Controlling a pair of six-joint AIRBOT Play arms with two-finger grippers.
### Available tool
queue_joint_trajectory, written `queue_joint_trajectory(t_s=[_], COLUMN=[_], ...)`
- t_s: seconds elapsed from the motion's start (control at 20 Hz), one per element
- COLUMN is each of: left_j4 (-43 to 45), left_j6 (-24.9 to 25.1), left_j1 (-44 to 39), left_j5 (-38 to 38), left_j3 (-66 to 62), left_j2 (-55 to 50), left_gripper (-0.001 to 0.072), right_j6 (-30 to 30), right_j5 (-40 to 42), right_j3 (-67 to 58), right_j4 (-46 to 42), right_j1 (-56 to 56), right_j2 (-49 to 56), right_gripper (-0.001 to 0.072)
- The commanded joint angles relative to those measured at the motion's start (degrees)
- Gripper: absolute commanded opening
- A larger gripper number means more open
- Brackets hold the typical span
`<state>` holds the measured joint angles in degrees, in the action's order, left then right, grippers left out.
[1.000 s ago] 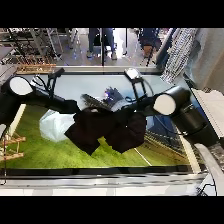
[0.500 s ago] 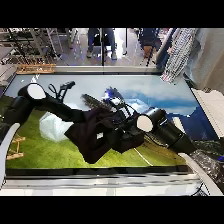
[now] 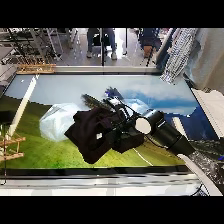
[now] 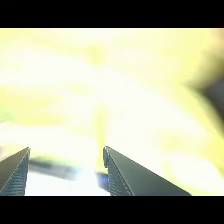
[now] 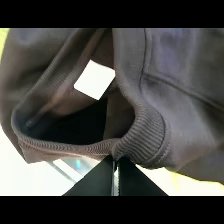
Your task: Fold the clothes and pants, and hang the long-sleeved shirts on hangers.
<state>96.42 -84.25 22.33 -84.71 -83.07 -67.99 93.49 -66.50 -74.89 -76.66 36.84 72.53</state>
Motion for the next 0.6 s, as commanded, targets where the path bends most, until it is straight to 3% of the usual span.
queue_joint_trajectory(t_s=[0.0, 0.1, 0.2, 0.25, 0.55], left_j4=[-2.7, -15.0, -20.8, -20.2, -18.5], left_j6=[-1.9, 0.3, 5.9, 7.5, 4.3], left_j1=[27.5, 34.8, 33.6, 31.7, 28.5], left_j5=[6.5, 14.0, 22.3, 25.6, 40.2], left_j3=[7.5, 15.2, 22.3, 24.4, 26.0], left_j2=[3.5, 2.7, 2.2, 1.6, -3.1], left_gripper=[0.0470, 0.0467, 0.0433, 0.0411, 0.0404], right_j6=[-0.2, -0.2, -0.2, -0.2, 0.1], right_j5=[2.9, 3.9, 5.2, 5.9, 5.9], right_j3=[0.0, 0.0, 0.0, 0.0, 0.0], right_j4=[0.0, -0.1, -0.3, -0.3, 0.0], right_j1=[0.1, 0.0, 0.0, 0.0, 0.1], right_j2=[0.0, 0.0, 0.0, 0.0, 0.0], right_gripper=[0.0020, 0.0020, 0.0020, 0.0020, 0.0021])
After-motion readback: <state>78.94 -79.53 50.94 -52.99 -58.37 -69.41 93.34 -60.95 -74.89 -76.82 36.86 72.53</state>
